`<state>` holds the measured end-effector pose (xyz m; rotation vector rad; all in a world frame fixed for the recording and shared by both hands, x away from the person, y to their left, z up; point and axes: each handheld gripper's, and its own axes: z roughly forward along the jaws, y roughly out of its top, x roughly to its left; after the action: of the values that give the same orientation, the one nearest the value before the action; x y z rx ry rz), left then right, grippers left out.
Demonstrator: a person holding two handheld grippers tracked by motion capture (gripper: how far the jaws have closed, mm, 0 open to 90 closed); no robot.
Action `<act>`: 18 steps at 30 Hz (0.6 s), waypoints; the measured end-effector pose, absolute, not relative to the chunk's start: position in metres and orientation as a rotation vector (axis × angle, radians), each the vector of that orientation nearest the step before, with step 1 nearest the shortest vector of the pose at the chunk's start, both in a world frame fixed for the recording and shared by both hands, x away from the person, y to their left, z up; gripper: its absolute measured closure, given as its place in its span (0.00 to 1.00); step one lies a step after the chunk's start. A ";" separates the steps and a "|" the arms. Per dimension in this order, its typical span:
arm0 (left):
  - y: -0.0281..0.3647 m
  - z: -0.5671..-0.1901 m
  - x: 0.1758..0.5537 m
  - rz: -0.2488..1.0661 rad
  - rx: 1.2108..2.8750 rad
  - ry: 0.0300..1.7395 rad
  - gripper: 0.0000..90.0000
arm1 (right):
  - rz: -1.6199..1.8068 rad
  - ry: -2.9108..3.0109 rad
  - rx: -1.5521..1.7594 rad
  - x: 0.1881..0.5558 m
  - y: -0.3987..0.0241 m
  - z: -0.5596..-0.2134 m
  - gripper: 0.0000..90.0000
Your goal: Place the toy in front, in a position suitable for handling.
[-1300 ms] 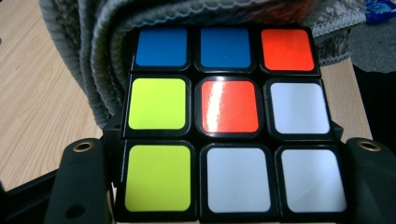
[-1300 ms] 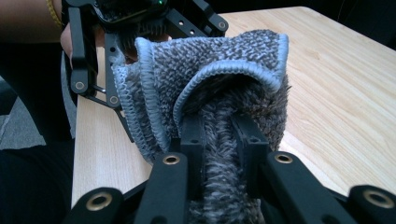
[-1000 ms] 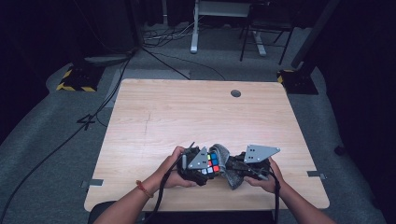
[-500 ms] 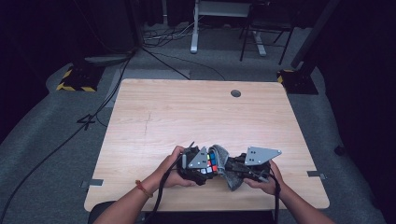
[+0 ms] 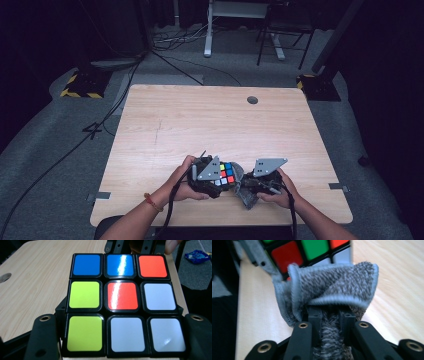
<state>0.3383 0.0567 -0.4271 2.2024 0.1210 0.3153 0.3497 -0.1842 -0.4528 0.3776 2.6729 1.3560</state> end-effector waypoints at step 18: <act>0.050 -0.444 0.342 0.316 2.318 0.123 0.37 | 1.489 2.519 0.282 0.336 -0.194 -0.426 0.85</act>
<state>0.3422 0.0498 -0.4436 2.3179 0.1228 0.3163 0.3360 -0.1943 -0.4258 0.2817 2.5187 1.4893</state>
